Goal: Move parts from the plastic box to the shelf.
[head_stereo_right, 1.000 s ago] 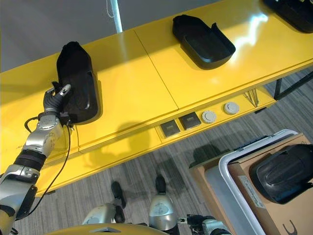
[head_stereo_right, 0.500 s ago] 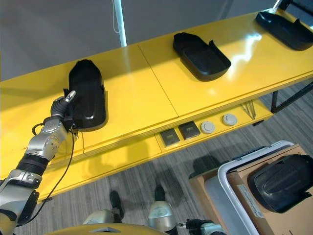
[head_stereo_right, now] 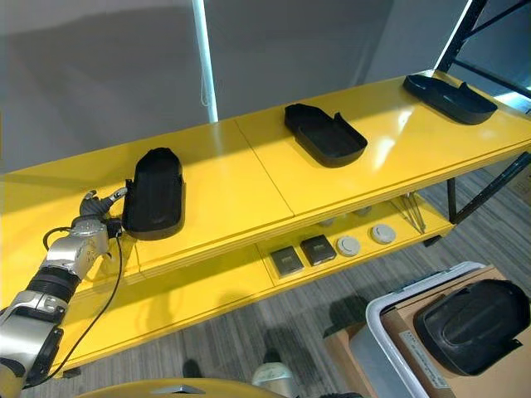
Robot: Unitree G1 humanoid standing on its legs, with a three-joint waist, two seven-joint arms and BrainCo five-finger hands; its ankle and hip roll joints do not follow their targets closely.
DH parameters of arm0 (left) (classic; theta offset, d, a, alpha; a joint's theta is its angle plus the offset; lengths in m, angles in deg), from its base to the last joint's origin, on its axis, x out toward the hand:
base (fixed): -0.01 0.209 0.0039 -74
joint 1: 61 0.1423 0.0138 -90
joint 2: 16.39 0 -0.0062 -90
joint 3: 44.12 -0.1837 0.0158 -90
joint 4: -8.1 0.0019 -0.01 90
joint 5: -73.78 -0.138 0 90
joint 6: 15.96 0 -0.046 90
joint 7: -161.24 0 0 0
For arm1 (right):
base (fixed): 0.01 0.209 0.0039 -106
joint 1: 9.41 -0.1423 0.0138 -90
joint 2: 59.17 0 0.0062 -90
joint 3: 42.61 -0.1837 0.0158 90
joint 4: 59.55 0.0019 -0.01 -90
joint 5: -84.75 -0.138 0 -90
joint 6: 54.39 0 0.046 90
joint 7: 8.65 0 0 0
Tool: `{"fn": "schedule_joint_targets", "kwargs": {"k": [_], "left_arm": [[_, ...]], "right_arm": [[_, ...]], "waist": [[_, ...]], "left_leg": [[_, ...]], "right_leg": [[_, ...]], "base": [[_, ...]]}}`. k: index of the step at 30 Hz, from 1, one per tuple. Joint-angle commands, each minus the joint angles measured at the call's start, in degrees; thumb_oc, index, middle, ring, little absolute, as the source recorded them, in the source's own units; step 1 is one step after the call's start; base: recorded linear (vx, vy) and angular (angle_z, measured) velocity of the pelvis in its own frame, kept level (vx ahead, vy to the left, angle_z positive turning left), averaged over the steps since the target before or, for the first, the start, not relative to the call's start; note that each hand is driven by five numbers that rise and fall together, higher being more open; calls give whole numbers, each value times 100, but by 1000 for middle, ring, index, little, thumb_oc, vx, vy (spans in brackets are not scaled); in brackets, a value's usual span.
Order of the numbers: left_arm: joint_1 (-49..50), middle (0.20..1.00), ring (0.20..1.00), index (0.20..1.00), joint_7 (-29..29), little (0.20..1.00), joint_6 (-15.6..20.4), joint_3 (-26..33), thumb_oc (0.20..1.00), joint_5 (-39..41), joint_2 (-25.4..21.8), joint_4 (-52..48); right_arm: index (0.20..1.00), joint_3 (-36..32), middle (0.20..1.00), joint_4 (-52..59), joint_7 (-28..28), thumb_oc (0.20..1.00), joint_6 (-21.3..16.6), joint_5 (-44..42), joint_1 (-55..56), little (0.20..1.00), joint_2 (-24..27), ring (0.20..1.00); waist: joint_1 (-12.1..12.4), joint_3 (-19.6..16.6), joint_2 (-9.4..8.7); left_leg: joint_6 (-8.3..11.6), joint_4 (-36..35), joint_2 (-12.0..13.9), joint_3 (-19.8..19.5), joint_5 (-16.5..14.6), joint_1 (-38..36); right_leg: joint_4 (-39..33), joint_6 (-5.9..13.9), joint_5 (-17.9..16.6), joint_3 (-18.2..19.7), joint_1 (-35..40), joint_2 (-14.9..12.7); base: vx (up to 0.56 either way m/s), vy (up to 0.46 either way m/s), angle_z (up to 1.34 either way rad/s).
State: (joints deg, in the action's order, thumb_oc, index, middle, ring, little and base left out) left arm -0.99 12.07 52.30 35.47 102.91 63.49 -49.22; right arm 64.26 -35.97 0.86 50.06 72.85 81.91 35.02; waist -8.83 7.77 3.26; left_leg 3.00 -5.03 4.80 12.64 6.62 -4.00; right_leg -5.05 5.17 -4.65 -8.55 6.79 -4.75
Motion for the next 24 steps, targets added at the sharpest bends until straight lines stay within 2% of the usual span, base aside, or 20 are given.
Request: {"fn": "schedule_joint_targets", "kwargs": {"k": [1, 4, 5, 6, 7, 9, 11, 13, 14, 15, 16, 17, 18, 19, 20, 24], "left_arm": [[-670, 1000, 1000, 1000, 155, 1000, 888, 42, 1000, 27, -273, 13], [-802, 1000, 1000, 1000, 95, 1000, 1613, 132, 1000, 223, -370, -636], [-852, 1000, 1000, 1000, -138, 1000, 2025, 183, 1000, 432, -423, -1057], [-867, 1000, 1000, 1000, -158, 1000, 2151, 203, 1000, 462, -437, -1187], [-866, 1000, 1000, 1000, -24, 1000, 2073, 275, 1000, 306, -470, -1653], [-691, 1000, 1000, 1000, -267, 1000, 2135, 408, 1000, 122, -506, -2395], [-216, 1000, 1000, 1000, -333, 1000, 1977, 613, 1000, -82, -437, -3213], [437, 1000, 1000, 1000, -647, 1000, 2126, 797, 1000, -285, -293, -3663], [1135, 570, 570, 570, -1010, 570, 2150, 942, 570, -555, -47, -3988], [1607, 200, 200, 200, -1327, 200, 2245, 991, 200, -537, 43, -4077], [1985, 200, 200, 200, -1704, 200, 2430, 1022, 200, -332, 125, -4133], [2267, 200, 200, 200, -1824, 200, 2629, 1023, 200, -226, 210, -4198], [2286, 200, 200, 200, -1830, 200, 2633, 1026, 200, -224, 213, -4206], [2587, 200, 200, 200, -2035, 200, 3023, 936, 200, -397, 209, -4254], [2795, 200, 200, 200, -2117, 200, 3327, 818, 200, -491, 200, -4362], [3070, 200, 200, 200, -2186, 200, 3853, 481, 200, -690, 101, -4491]], "right_arm": [[1000, 110, 1000, -337, 51, 1000, -12, -76, -299, 1000, -417, 1000], [1000, 49, 1000, -473, 76, 1000, -90, 12, -332, 1000, -428, 1000], [1000, 28, 1000, -494, 79, 1000, -111, 21, -359, 1000, -422, 1000], [1000, 19, 1000, -494, 79, 1000, -107, 12, -377, 1000, -414, 1000], [1000, -13, 1000, -500, 81, 1000, -96, -8, -417, 1000, -409, 1000], [1000, -51, 1000, -490, 26, 1000, -74, -122, -479, 1000, -430, 1000], [1000, -125, 1000, -449, -40, 1000, -16, -260, -533, 1000, -480, 1000], [1000, -165, 1000, -409, -129, 1000, -30, -281, -473, 1000, -567, 1000], [1000, -243, 1000, -360, -176, 1000, -47, -236, -401, 1000, -636, 1000], [1000, -280, 1000, -335, -202, 1000, -76, -222, -348, 1000, -660, 1000], [1000, -318, 1000, -314, -217, 1000, -112, -207, -289, 1000, -675, 1000], [1000, -339, 1000, -306, -225, 1000, -126, -203, -279, 1000, -672, 1000], [1000, -334, 1000, -305, -224, 1000, -128, -202, -269, 1000, -670, 1000], [1000, -334, 1000, -304, -232, 1000, -117, -169, -276, 1000, -663, 1000], [1000, -319, 1000, -343, -201, 1000, -108, -93, -300, 1000, -646, 1000], [1000, -251, 1000, -517, -125, 1000, -225, -212, -386, 1000, -626, 1000]], "waist": [[88, 186, -87], [127, 80, -112], [148, 69, -117], [161, 46, -117], [195, 24, -126], [276, -4, -152], [423, -17, -203], [539, -26, -247], [678, 6, -295], [751, 21, -310], [809, 28, -320], [875, 55, -332], [871, 44, -330], [955, 85, -344], [1043, 127, -359], [1201, 213, -346]], "left_leg": [[-46, 3, -162, 158, -589, -354], [-51, 3, -164, 156, -618, -418], [-54, 3, -160, 152, -639, -472], [-51, 3, -154, 157, -620, -455], [-52, 3, -149, 150, -624, -460], [-56, 3, -149, 121, -635, -471], [-70, 3, -147, 50, -661, -493], [-101, 3, -159, -24, -693, -501], [-121, 3, -165, -100, -721, -500], [-129, 3, -171, -140, -732, -488], [-138, 3, -177, -170, -739, -474], [-137, 3, -180, -197, -736, -450], [-137, 3, -180, -199, -737, -449], [-144, 3, -191, -219, -744, -413], [-150, 3, -197, -262, -749, -365], [-124, 3, -204, -345, -720, -259]], "right_leg": [[5, 42, 261, 70, -2, 120], [5, 45, 255, 66, 46, 117], [5, 50, 257, 55, 97, 112], [5, 43, 240, 54, 79, 113], [5, 36, 241, 41, 91, 109], [5, 29, 242, 1, 117, 92], [5, 8, 256, -86, 168, 72], [5, 2, 271, -154, 199, 54], [5, -10, 281, -212, 228, 53], [5, -12, 283, -250, 232, 51], [5, -14, 282, -280, 230, 50], [5, -20, 277, -301, 224, 52], [5, -20, 278, -303, 223, 52], [5, -21, 270, -358, 210, 42], [5, -32, 267, -414, 191, 39], [5, -26, 273, -578, 162, 19]], "base": [[-51, -15, -1], [-65, -9, -1], [-55, -4, 0], [-57, -6, 1], [-47, -9, 3], [-38, -16, 1], [-39, -21, 2], [-33, -17, 12], [-36, -7, 28], [-42, -1, 25], [-40, 11, 19], [-26, 7, 20], [-44, 10, 28], [-67, 8, 45], [-93, 8, 42], [-59, -4, 37]]}}
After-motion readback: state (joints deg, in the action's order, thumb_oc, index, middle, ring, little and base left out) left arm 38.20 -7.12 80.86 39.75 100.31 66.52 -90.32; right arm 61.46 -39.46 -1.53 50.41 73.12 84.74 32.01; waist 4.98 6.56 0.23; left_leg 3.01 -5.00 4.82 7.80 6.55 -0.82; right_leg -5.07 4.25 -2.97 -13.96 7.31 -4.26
